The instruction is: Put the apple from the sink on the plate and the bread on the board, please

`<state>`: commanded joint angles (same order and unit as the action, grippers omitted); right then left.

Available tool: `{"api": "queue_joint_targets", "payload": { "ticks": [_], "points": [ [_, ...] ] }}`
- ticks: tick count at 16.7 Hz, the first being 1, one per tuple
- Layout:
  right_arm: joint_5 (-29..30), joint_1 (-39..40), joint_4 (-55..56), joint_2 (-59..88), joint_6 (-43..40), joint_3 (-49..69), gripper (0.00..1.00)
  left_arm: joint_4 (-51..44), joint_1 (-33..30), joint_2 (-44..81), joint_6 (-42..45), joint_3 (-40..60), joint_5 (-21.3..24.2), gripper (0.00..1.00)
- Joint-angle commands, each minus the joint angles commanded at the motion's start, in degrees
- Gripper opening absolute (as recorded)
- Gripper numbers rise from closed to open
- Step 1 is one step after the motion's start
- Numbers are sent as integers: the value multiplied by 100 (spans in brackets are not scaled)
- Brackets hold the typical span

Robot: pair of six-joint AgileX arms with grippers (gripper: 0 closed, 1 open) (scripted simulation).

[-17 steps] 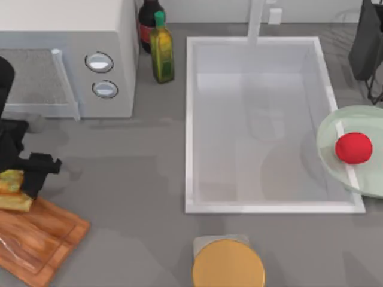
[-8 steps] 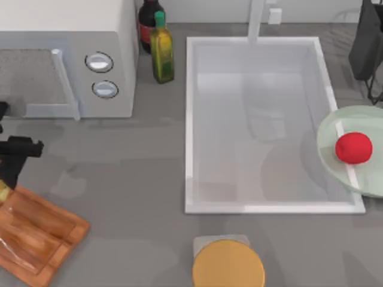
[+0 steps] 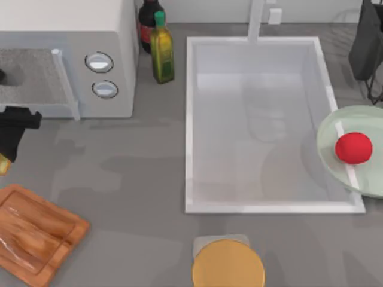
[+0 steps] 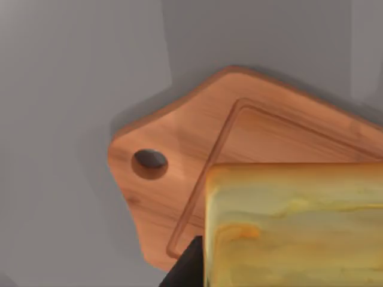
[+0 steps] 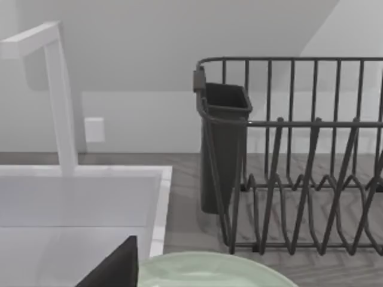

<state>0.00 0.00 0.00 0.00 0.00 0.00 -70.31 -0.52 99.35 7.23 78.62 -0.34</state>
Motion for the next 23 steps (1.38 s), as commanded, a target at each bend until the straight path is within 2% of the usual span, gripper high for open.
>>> {"api": "queue_joint_targets", "payload": {
  "ticks": [5, 7, 10, 15, 23],
  "points": [
    [0, 0, 0, 0, 0, 0, 100, -23, 30, 82, -145, -93, -4, 0],
    [0, 0, 0, 0, 0, 0, 100, -93, 42, 212, -543, -271, 7, 0],
    [0, 0, 0, 0, 0, 0, 100, -195, 75, 430, -1595, -641, 30, 0],
    [0, 0, 0, 0, 0, 0, 100, -166, 160, 555, -4503, -1297, 71, 0],
    [0, 0, 0, 0, 0, 0, 100, 550, 227, -63, -10546, -1891, 77, 0]
  ]
}}
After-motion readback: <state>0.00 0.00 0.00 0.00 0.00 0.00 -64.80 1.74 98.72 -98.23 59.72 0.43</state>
